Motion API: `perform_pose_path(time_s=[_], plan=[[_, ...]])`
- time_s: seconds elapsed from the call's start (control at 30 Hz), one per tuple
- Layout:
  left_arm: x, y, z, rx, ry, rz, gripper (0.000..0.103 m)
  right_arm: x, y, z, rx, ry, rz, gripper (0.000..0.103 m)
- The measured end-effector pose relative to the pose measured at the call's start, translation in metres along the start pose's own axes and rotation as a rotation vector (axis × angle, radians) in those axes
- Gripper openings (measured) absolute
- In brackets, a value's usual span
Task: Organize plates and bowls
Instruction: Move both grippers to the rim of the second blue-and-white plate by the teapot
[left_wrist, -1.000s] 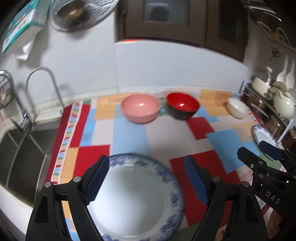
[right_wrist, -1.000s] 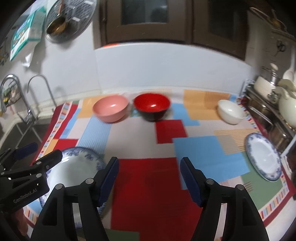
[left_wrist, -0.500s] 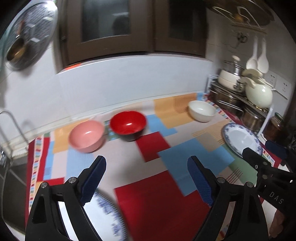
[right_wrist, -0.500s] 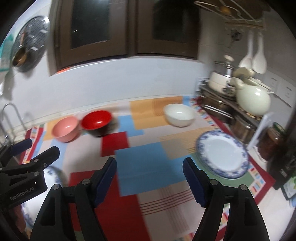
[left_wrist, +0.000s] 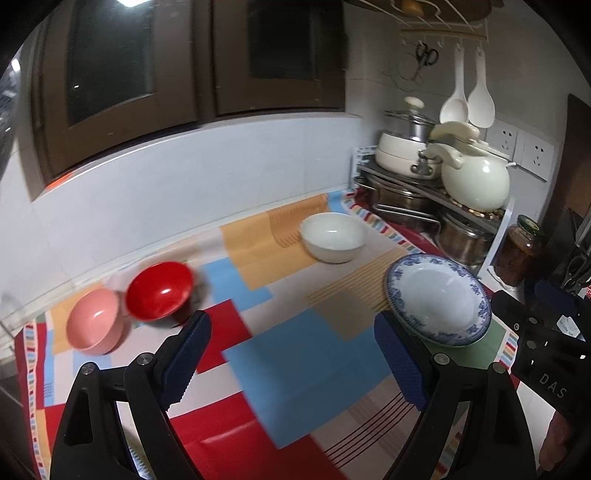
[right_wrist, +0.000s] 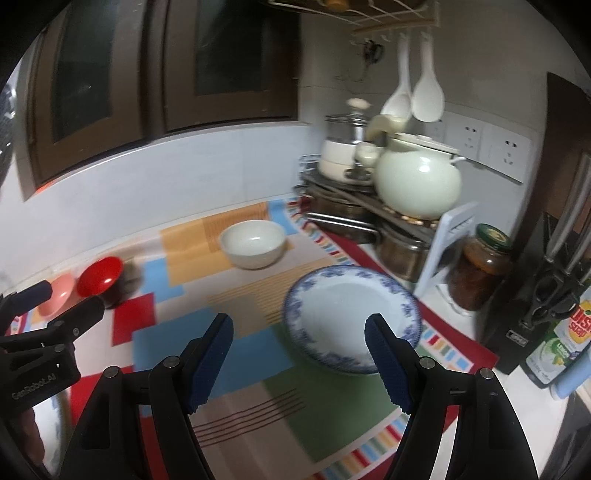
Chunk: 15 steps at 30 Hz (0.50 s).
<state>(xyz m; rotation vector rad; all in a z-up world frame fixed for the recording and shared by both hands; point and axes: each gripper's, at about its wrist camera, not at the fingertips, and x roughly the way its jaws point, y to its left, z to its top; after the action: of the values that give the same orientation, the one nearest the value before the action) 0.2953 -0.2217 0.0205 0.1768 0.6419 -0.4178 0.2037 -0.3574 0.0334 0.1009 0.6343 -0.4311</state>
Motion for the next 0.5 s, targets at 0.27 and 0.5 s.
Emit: perform_pose_path(time_s=[0.27,0.5], plan=[[0.035,-0.046,0.023,0.078,0.033,-0.058,0.090,0.020,-0.045,0.008,0.064,-0.015,-0.092,0.075],[0.076,-0.081,0.036,0.133,0.069,-0.099,0.090,0.047,-0.083,0.009,0.124,0.003,-0.169,0.075]])
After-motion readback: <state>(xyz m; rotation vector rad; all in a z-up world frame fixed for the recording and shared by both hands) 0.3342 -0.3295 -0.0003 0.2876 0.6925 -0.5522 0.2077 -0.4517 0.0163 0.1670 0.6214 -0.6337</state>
